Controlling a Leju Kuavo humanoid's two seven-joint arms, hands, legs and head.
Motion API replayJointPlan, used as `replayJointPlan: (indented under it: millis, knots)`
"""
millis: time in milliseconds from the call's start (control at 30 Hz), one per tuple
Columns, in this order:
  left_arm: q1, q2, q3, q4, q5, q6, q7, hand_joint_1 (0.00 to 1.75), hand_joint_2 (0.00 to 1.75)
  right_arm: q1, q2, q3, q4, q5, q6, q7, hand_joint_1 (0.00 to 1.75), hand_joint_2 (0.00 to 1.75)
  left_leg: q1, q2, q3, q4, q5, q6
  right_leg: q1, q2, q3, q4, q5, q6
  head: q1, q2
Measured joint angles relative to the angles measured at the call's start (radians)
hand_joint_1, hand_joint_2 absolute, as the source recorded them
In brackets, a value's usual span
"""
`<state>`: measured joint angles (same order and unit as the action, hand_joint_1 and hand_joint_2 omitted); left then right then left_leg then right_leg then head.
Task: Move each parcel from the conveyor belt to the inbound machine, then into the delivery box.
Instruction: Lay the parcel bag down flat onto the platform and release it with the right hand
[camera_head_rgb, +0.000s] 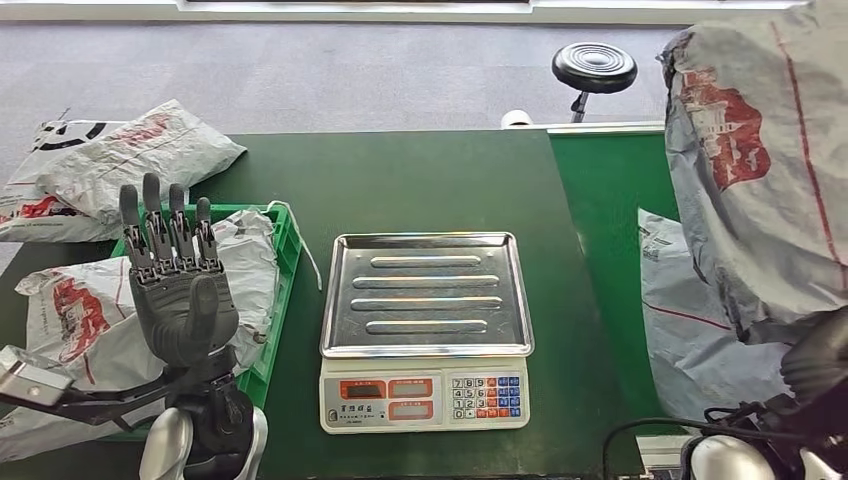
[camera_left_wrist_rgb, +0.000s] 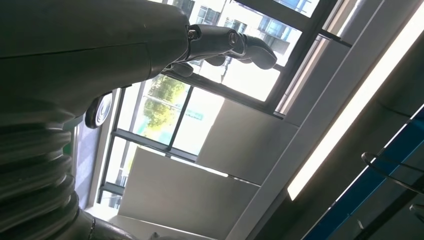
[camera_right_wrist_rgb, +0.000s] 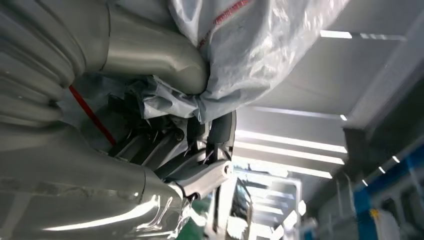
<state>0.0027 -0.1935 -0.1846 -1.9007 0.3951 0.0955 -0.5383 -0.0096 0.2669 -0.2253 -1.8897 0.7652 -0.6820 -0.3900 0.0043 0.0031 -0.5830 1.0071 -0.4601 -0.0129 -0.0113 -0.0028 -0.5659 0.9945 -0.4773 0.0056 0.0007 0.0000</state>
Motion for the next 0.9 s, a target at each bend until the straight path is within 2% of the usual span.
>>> replayJointPlan:
  millis: [100,300,433,667,900]
  knots:
    - [-0.013,0.003,-0.007,0.011,0.011,-0.004,-0.002,0.0,1.75,-0.044,-0.017,0.116,0.062,0.002,0.079,0.057,1.75,1.75,0.0,0.001,0.0,0.0,0.0,0.0,0.0,0.001,-0.001,0.001,0.0,0.0,0.0,0.0]
    - [-0.045,0.008,-0.028,0.051,0.027,-0.023,-0.019,0.0,1.75,-0.165,-0.04,0.408,0.18,-0.117,0.336,0.071,1.75,1.75,0.0,0.0,0.0,0.0,0.003,-0.002,0.001,0.0,-0.002,0.003,0.001,-0.001,0.0,0.0]
    - [-0.061,0.009,-0.032,0.073,0.033,-0.025,-0.027,0.0,1.75,-0.222,-0.043,0.559,0.218,-0.16,0.408,0.082,1.75,1.75,0.001,-0.001,0.0,0.0,0.003,-0.002,0.001,0.0,-0.003,0.003,0.0,-0.002,-0.001,0.0]
    - [-0.073,0.011,-0.032,0.09,0.033,-0.025,-0.03,0.0,1.75,-0.264,-0.055,0.666,0.246,-0.17,0.452,0.091,1.75,1.75,0.001,-0.001,-0.002,0.0,0.002,-0.002,0.0,0.0,-0.003,0.002,0.0,-0.002,0.0,0.0]
    - [-0.076,0.012,-0.032,0.094,0.033,-0.025,-0.03,0.0,1.75,-0.279,-0.06,0.709,0.267,-0.18,0.478,0.092,1.75,1.75,0.001,-0.001,-0.002,0.0,0.002,-0.002,0.001,-0.001,-0.003,0.002,0.0,-0.002,0.0,0.0]
